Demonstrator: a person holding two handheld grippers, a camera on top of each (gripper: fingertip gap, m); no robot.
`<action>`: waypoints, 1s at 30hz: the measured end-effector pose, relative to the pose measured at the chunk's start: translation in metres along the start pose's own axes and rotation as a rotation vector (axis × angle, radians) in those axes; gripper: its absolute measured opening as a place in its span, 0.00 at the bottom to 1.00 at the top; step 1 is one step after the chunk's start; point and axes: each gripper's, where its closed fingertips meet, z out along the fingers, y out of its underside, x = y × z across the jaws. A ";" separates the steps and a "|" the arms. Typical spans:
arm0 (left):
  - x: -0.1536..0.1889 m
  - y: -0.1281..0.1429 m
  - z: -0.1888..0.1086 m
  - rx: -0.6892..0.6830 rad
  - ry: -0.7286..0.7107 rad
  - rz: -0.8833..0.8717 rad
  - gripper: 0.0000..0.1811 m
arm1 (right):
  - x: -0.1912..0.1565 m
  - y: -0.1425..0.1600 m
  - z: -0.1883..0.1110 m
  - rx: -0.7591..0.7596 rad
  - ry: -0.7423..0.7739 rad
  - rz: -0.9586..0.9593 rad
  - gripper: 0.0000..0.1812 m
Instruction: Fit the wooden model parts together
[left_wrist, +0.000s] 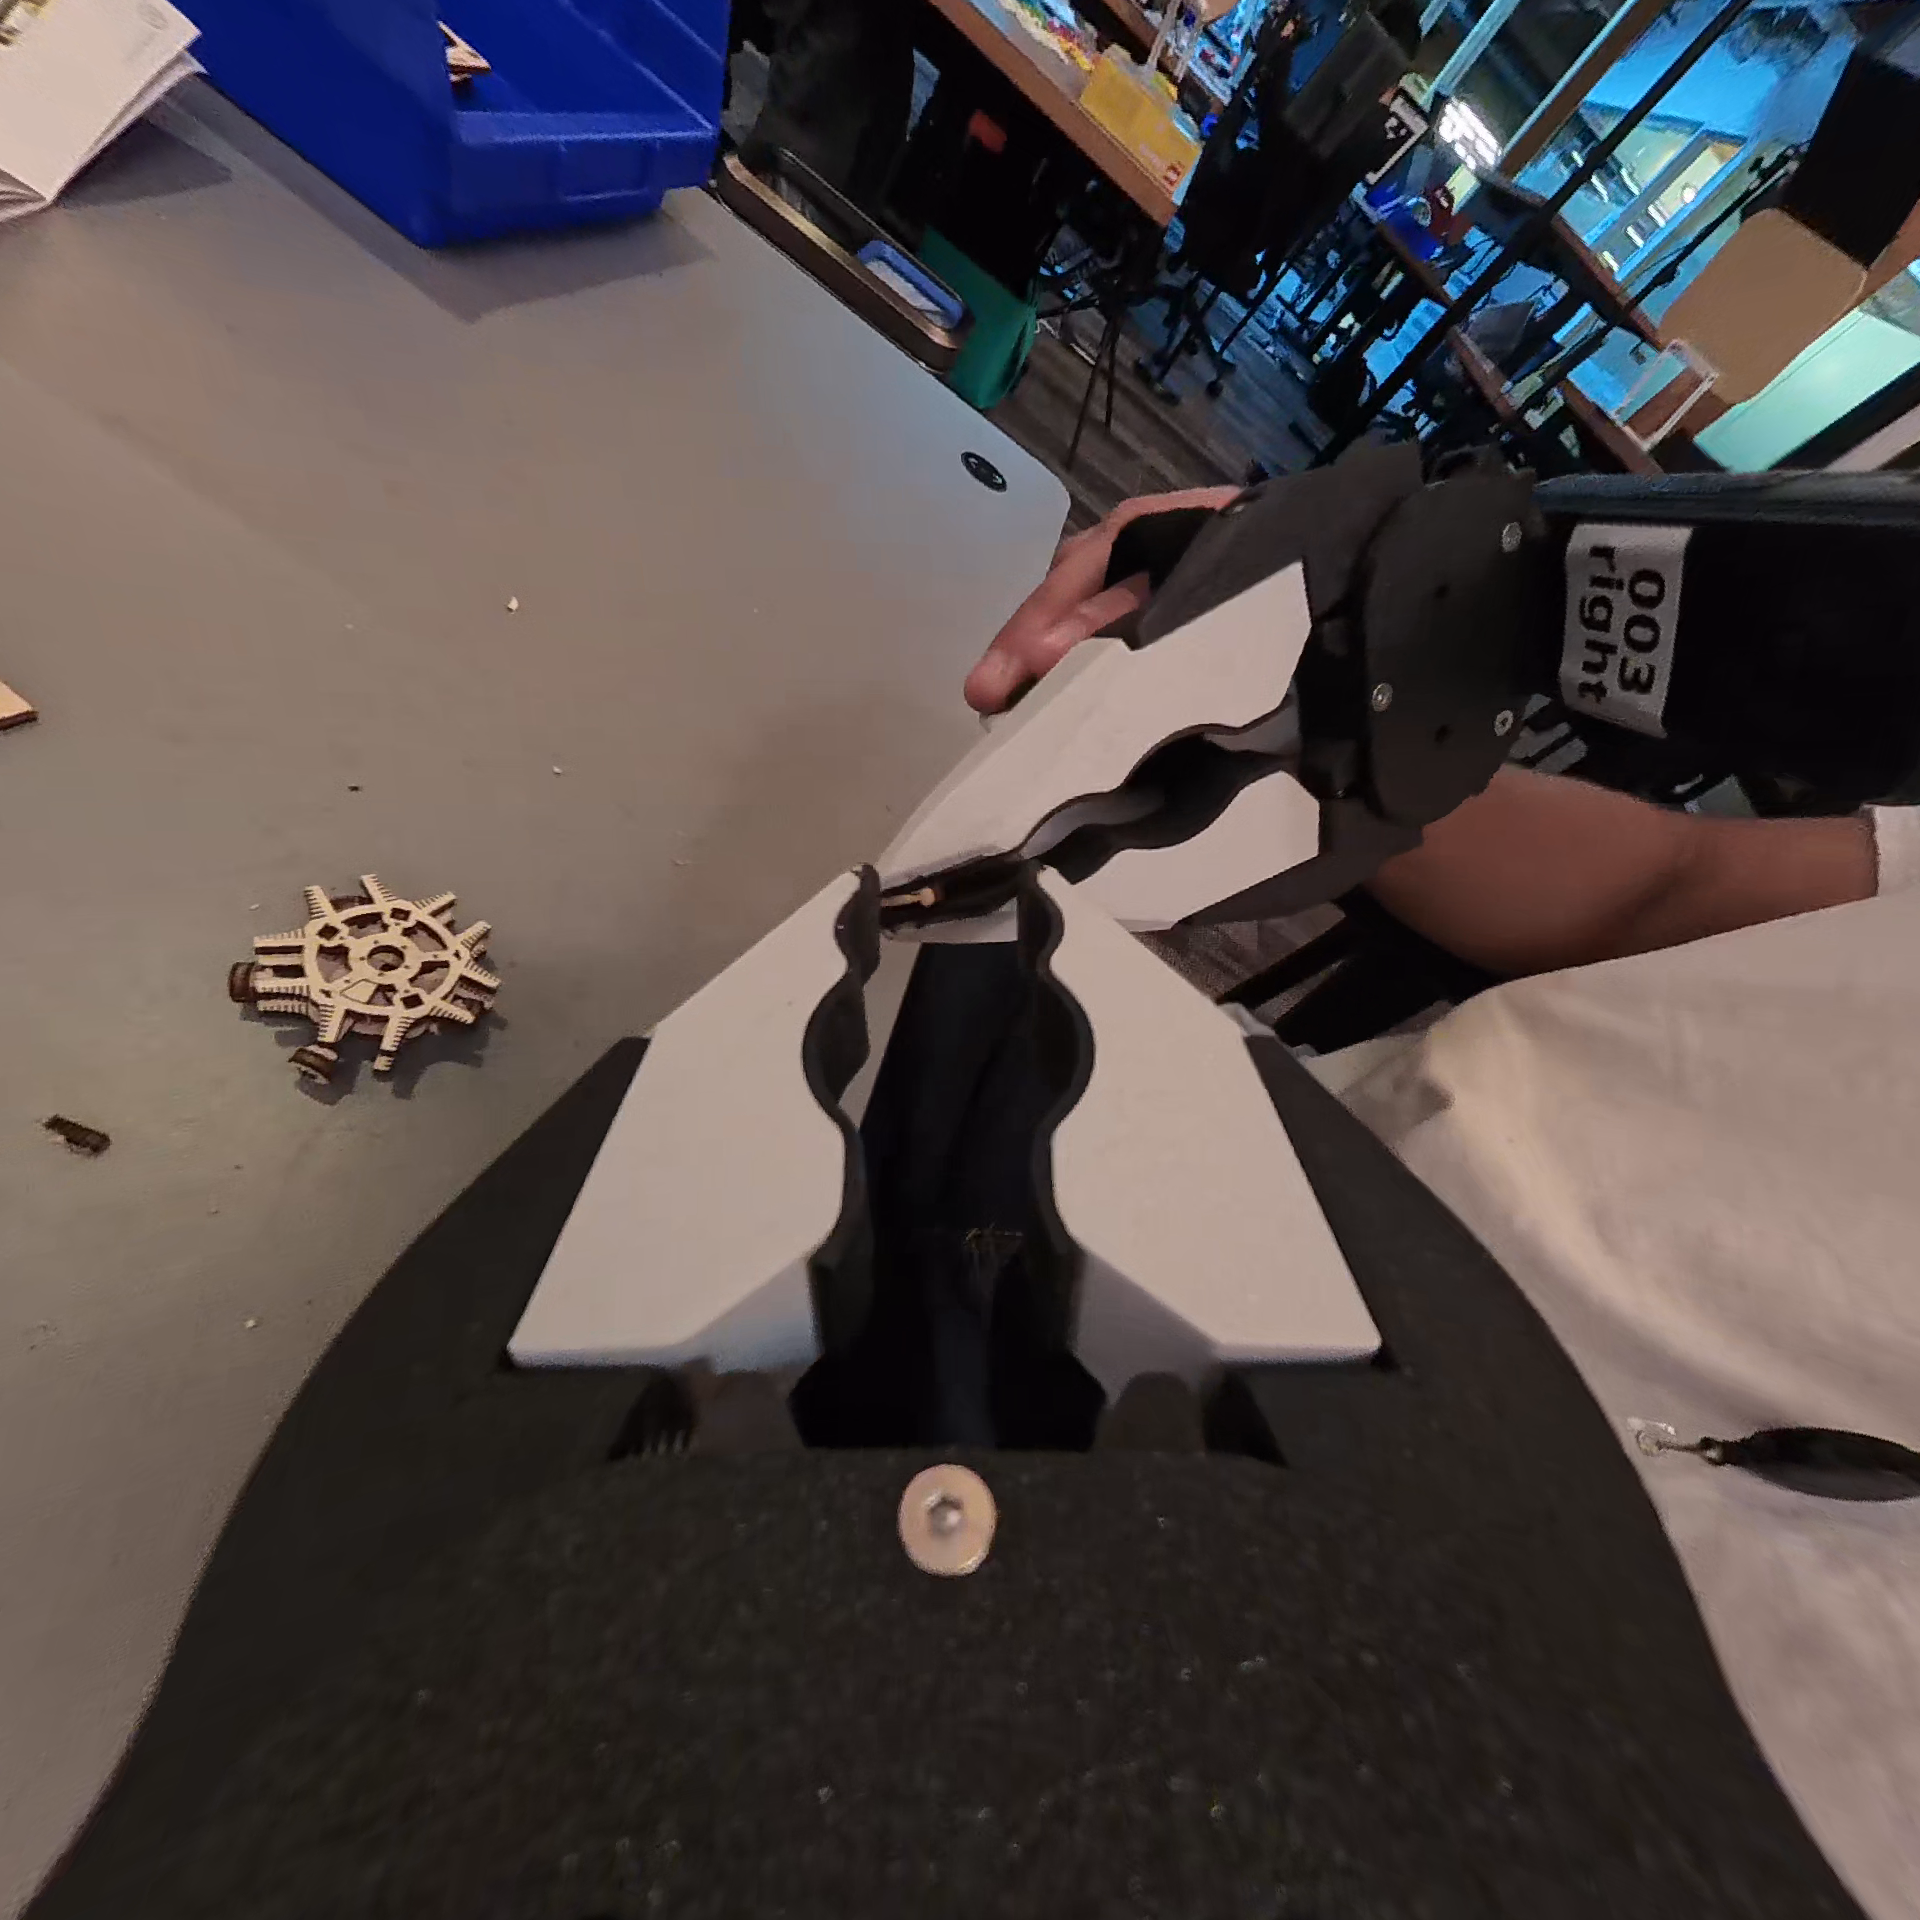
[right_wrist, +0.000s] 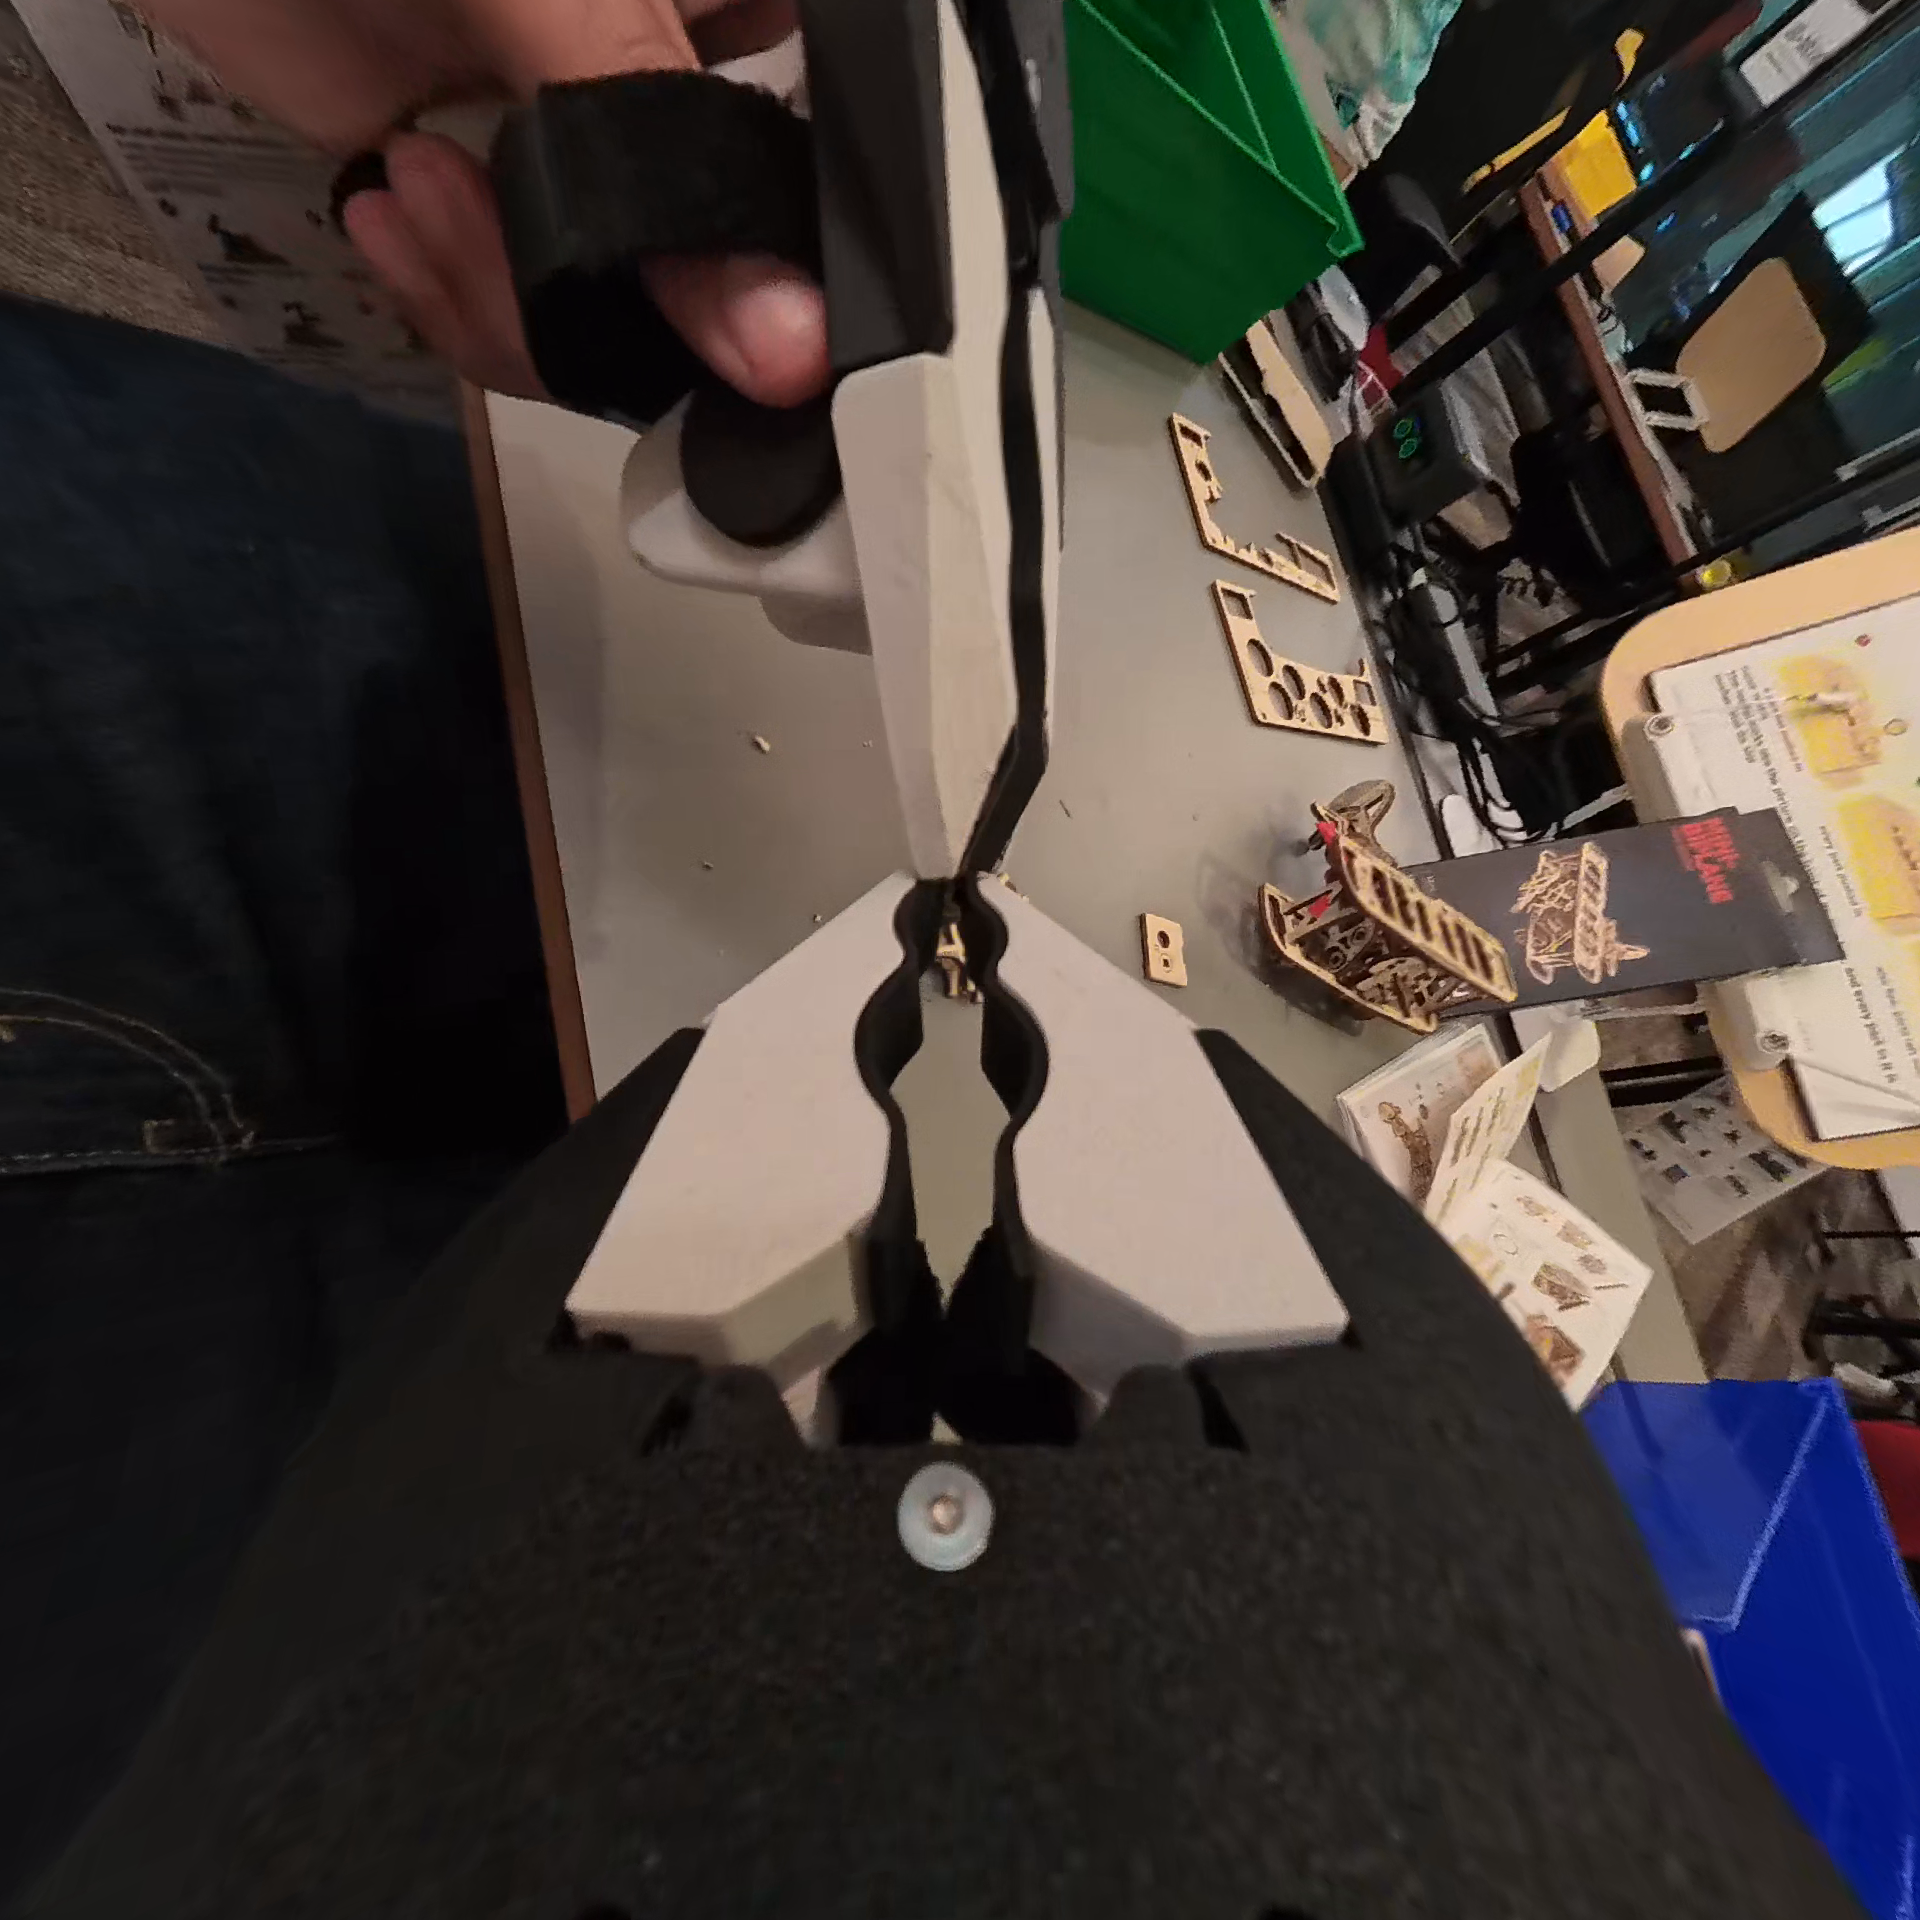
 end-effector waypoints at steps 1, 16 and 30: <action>0.001 0.001 -0.001 -0.007 0.004 0.007 0.11 | -0.001 0.000 0.000 0.008 0.008 -0.023 0.01; -0.038 0.031 -0.009 0.010 -0.196 -0.090 0.00 | -0.010 0.032 -0.008 0.018 0.029 0.227 0.02; -0.092 0.043 -0.025 -0.051 -0.422 0.022 0.19 | -0.012 0.123 0.027 -0.634 -0.504 0.225 0.01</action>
